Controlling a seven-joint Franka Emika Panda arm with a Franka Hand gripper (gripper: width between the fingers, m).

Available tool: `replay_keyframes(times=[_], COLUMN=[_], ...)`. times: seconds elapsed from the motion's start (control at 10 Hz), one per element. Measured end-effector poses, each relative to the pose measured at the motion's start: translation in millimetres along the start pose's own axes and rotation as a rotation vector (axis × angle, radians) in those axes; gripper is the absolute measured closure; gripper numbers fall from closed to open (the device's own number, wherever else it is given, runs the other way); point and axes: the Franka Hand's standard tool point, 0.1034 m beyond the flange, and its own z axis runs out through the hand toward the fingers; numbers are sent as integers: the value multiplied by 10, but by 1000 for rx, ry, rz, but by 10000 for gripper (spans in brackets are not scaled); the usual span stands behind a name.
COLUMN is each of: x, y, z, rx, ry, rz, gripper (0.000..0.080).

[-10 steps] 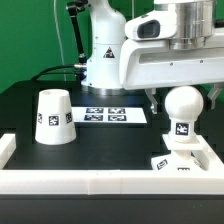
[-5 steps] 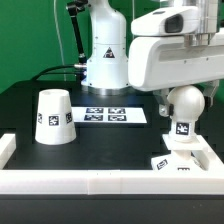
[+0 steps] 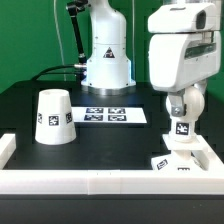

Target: Assemble lamp

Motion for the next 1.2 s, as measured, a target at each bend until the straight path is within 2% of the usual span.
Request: replay_keyframes(times=[0.2, 0.3, 0.8, 1.2], x=[-23, -37, -38, -8], y=[39, 47, 46, 15], z=[-7, -5, -4, 0], rx=[-8, -10, -10, -7], ry=[1, -2, -2, 1], rz=[-73, -90, -48, 454], gripper=[100, 223, 223, 222])
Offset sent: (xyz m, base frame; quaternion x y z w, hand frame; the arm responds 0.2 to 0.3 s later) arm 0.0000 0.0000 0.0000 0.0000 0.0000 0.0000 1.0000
